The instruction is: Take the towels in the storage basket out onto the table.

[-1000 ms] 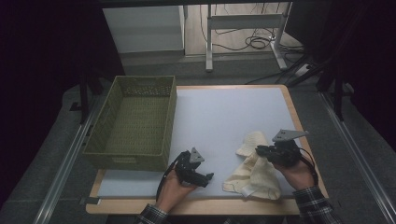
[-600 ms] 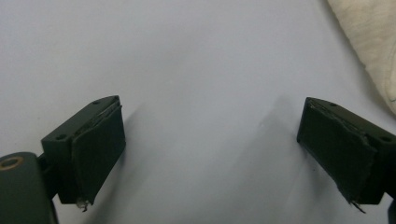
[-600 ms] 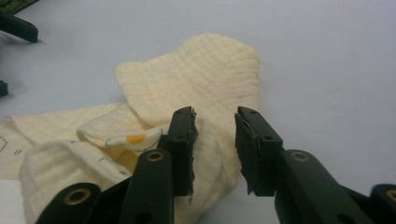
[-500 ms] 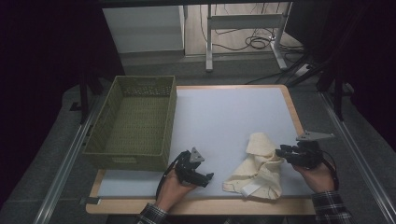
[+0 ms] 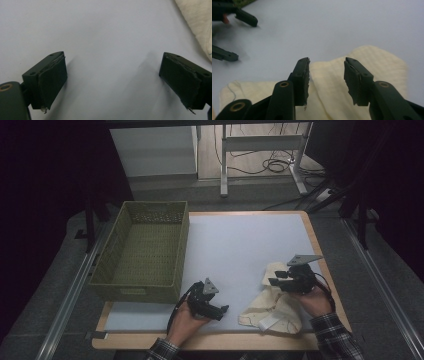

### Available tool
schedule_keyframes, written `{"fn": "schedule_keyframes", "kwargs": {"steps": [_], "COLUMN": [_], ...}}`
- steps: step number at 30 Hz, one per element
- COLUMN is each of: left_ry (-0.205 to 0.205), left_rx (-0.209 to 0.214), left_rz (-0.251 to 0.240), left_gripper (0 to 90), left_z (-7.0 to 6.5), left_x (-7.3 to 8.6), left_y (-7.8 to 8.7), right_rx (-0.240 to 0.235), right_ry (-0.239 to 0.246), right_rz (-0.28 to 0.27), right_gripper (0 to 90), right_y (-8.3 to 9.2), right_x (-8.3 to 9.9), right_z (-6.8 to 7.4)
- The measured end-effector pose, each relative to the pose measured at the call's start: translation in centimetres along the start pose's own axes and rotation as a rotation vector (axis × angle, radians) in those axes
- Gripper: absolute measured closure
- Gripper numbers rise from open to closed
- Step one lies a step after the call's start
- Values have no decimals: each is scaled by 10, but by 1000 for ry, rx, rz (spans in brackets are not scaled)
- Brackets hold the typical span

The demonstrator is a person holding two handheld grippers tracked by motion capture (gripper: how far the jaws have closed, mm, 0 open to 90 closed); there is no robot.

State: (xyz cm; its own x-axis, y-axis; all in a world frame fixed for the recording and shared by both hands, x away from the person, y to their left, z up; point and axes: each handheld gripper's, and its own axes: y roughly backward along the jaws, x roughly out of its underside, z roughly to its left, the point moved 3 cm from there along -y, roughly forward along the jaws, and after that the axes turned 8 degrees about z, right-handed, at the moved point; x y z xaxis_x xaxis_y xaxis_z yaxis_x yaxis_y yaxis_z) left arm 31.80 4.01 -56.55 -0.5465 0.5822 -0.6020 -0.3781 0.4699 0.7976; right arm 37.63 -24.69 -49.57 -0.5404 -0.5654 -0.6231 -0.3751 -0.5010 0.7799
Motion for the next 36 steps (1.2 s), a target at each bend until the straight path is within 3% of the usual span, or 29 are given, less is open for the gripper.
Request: {"fn": "schedule_keyframes", "kwargs": {"steps": [5, 8, 10, 14, 18, 23, 31, 36], "left_ry": [2, 2, 3, 3, 3, 1, -3, 3], "left_rx": [1, 1, 1, 1, 1, 0, 0, -2], "left_rz": [0, -1, -1, -1, -1, -1, 4, -3], "left_gripper": [78, 78, 78, 79, 79, 79, 82, 114], "left_z": [0, 0, 0, 0, 0, 0, 0, 2], "left_x": [0, 0, 0, 0, 0, 0, 0, -3], "left_y": [0, 0, 0, 0, 0, 0, 0, 0], "right_rx": [17, 55, 49, 38, 51, 109, 196, 268], "right_ry": [31, 48, 38, 24, 28, 12, -85, -157], "right_rz": [69, 106, 107, 97, 54, 3, -50, -58], "right_gripper": [559, 706, 789, 848, 848, 848, 858, 855], "right_y": [-25, -33, -34, -29, -13, 14, 57, 74], "right_x": [2, 8, 10, 10, 6, 3, 16, 33], "right_z": [5, 3, 1, -2, -4, -16, -52, -82]}}
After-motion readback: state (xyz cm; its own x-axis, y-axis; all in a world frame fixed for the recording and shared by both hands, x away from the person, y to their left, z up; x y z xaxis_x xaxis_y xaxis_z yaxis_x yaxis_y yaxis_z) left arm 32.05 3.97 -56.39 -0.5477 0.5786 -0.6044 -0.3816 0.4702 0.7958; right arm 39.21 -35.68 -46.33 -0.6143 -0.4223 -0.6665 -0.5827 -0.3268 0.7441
